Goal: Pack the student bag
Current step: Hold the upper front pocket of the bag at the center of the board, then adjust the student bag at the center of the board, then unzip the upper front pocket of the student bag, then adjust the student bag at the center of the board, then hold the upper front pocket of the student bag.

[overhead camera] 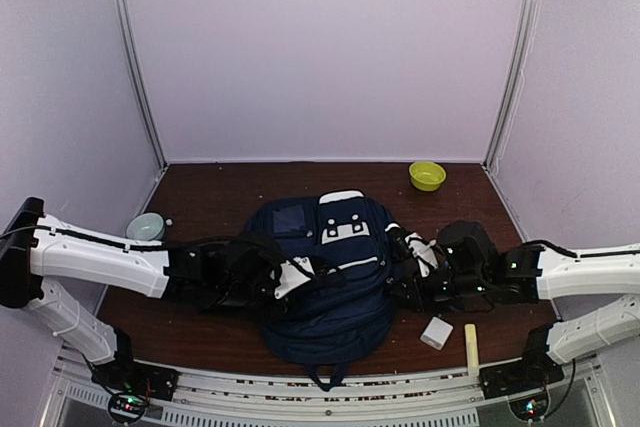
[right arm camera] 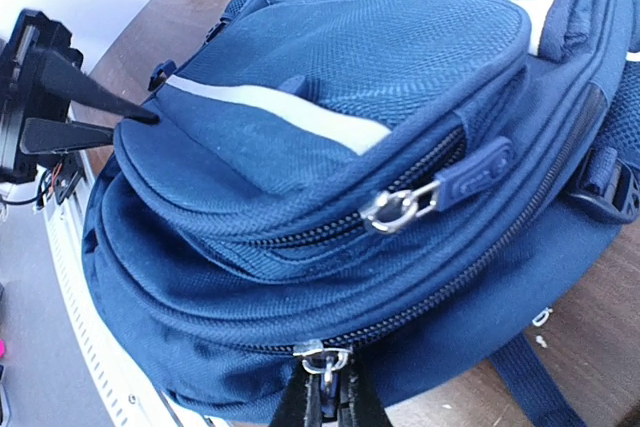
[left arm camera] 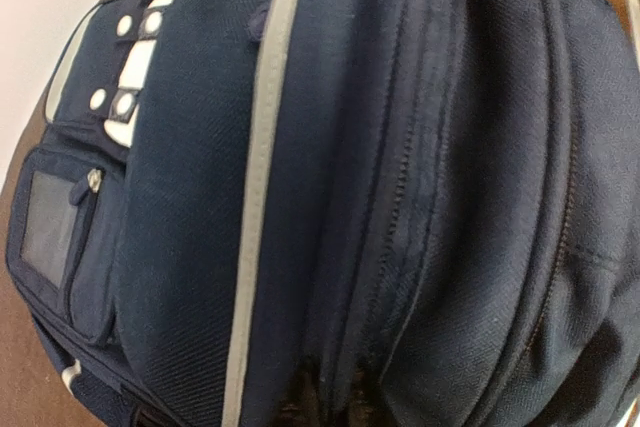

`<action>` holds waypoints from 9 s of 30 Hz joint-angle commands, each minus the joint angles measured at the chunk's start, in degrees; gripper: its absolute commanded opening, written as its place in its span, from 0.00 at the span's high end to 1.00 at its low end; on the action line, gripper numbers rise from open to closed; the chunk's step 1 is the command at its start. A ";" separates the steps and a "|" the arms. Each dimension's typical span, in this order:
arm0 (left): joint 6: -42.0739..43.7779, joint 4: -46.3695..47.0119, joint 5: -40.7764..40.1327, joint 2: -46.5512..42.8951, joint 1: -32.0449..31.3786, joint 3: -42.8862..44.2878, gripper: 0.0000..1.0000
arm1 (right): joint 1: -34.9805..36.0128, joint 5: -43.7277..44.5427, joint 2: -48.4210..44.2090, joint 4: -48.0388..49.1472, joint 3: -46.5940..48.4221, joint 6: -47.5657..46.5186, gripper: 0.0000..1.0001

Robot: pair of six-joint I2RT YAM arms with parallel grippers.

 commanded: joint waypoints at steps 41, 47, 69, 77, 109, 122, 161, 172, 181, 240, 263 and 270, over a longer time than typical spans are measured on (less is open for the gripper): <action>-12.03 -8.83 -6.48 6.26 0.58 12.57 1.00 | -6.61 -3.32 10.05 -10.13 13.29 -6.85 1.00; -12.68 -11.15 -8.26 8.09 0.62 14.37 1.00 | -5.63 -8.01 6.34 -10.97 11.38 -6.58 1.00; -13.40 -12.42 -7.31 7.87 1.98 14.96 1.00 | -1.56 -12.13 14.06 -26.21 25.70 -8.52 1.00; -13.61 -12.19 -7.02 7.08 1.98 14.60 1.00 | -0.95 -15.02 13.56 -23.18 22.90 -5.66 1.00; -20.13 -11.38 -2.43 -0.72 1.74 14.27 1.00 | 6.28 -8.78 24.27 -10.41 25.61 7.45 1.00; -28.88 -11.44 -1.71 -0.74 0.36 14.77 1.00 | -0.98 -5.49 28.20 -15.77 28.42 -1.54 1.00; -29.99 -13.11 -5.53 6.65 2.46 24.54 1.00 | 6.77 -6.96 24.66 -14.95 30.93 -0.85 1.00; -25.96 -6.76 0.57 3.28 2.86 18.94 1.00 | 7.93 -5.44 26.27 -6.56 26.92 5.87 1.00; -15.40 -9.55 4.91 -5.04 2.87 9.49 0.41 | 7.78 -3.49 25.38 -8.96 27.00 4.96 1.00; 17.59 6.56 0.57 10.40 0.59 9.45 0.43 | -3.81 -1.51 9.82 -17.90 16.49 0.03 1.00; 17.31 9.18 -1.59 8.33 -0.13 11.34 1.00 | -3.72 -3.31 9.65 -17.00 16.02 0.05 1.00; 14.08 6.80 -2.54 9.88 -0.12 14.68 1.00 | -2.57 -6.86 9.67 -16.48 16.30 -0.64 1.00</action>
